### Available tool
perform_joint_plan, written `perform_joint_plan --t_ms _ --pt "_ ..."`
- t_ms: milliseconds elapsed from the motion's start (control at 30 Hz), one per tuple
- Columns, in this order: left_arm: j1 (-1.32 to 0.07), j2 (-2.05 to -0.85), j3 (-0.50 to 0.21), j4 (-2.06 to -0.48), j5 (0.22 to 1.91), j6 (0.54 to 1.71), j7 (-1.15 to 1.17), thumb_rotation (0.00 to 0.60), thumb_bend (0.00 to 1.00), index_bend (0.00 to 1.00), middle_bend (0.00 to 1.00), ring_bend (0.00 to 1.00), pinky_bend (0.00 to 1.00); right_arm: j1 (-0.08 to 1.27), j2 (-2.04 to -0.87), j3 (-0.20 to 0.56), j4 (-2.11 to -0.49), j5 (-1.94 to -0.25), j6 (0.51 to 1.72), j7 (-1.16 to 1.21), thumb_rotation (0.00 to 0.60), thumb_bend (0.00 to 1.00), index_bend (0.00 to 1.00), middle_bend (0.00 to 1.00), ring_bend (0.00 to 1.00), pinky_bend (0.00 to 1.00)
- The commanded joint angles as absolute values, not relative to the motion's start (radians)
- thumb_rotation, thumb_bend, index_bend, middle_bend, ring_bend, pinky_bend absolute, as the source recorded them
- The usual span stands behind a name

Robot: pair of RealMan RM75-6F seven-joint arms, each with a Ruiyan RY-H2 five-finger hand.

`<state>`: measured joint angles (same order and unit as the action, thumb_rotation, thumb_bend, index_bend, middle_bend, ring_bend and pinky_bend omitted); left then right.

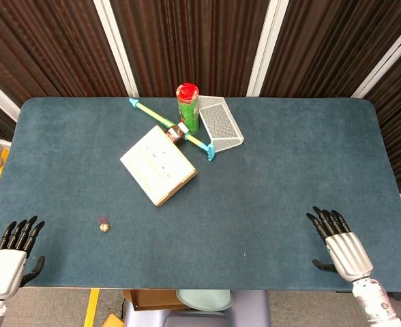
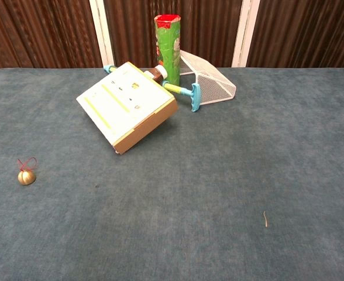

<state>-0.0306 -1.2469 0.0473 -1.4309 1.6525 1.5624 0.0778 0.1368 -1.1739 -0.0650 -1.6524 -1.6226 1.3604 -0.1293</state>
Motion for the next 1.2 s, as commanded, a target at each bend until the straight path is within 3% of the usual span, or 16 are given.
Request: perform_joint_plan --t_ms 33,133,200,233,267,367,467,533,600,767,1200 --pt "-0.031 -1.249 0.051 -1.434 1.651 1.556 0.081 0.600 0.41 0.00 0.00 0.00 0.00 0.138 -1.169 -0.072 -1.652 -1.638 1.364 -0.114 0.600 0.18 0.00 0.00 0.00 0.00" --pt "-0.039 -1.241 0.065 -1.487 1.654 1.528 0.060 0.600 0.41 0.00 0.00 0.00 0.04 0.133 -1.164 -0.075 -1.660 -1.646 1.373 -0.102 0.600 0.18 0.00 0.00 0.00 0.00" --pt "-0.057 -1.249 0.058 -1.511 1.677 1.526 0.055 0.600 0.41 0.02 0.01 0.05 0.16 0.132 -1.162 -0.079 -1.660 -1.658 1.378 -0.097 0.600 0.18 0.00 0.00 0.00 0.00" --pt "-0.074 -1.267 0.045 -1.509 1.688 1.523 0.055 0.600 0.41 0.04 0.06 0.11 0.29 0.133 -1.162 -0.080 -1.657 -1.662 1.379 -0.094 0.600 0.18 0.00 0.00 0.00 0.00" --pt "-0.087 -1.282 0.034 -1.505 1.685 1.511 0.056 0.600 0.41 0.07 0.13 0.18 0.41 0.134 -1.161 -0.080 -1.656 -1.662 1.376 -0.091 0.600 0.18 0.00 0.00 0.00 0.00" --pt "-0.136 -1.307 0.006 -1.535 1.617 1.407 0.062 0.600 0.41 0.15 0.53 0.54 0.76 0.139 -1.150 -0.084 -1.659 -1.662 1.363 -0.077 0.600 0.18 0.00 0.00 0.00 0.00" --pt "-0.188 -1.328 -0.025 -1.562 1.545 1.303 0.058 0.600 0.41 0.22 0.81 0.81 0.96 0.140 -1.144 -0.087 -1.663 -1.670 1.365 -0.070 0.600 0.18 0.00 0.00 0.00 0.00" --pt "-0.209 -1.375 -0.048 -1.537 1.515 1.282 0.074 0.600 0.41 0.29 0.94 0.93 1.00 0.141 -1.144 -0.086 -1.662 -1.669 1.363 -0.068 0.600 0.18 0.00 0.00 0.00 0.00" --pt "-0.222 -1.417 -0.060 -1.502 1.500 1.272 0.085 0.600 0.41 0.35 1.00 0.99 1.00 0.143 -1.145 -0.085 -1.662 -1.664 1.358 -0.068 0.600 0.18 0.00 0.00 0.00 0.00" --pt "-0.262 -1.509 -0.080 -1.389 1.468 1.236 0.127 0.600 0.43 0.44 1.00 1.00 1.00 0.153 -1.135 -0.092 -1.670 -1.660 1.328 -0.075 0.600 0.18 0.00 0.00 0.00 0.00" --pt "-0.304 -1.646 -0.094 -1.186 1.448 1.244 0.185 0.600 0.43 0.44 1.00 1.00 1.00 0.166 -1.131 -0.076 -1.671 -1.627 1.303 -0.063 0.600 0.18 0.00 0.00 0.00 0.00"
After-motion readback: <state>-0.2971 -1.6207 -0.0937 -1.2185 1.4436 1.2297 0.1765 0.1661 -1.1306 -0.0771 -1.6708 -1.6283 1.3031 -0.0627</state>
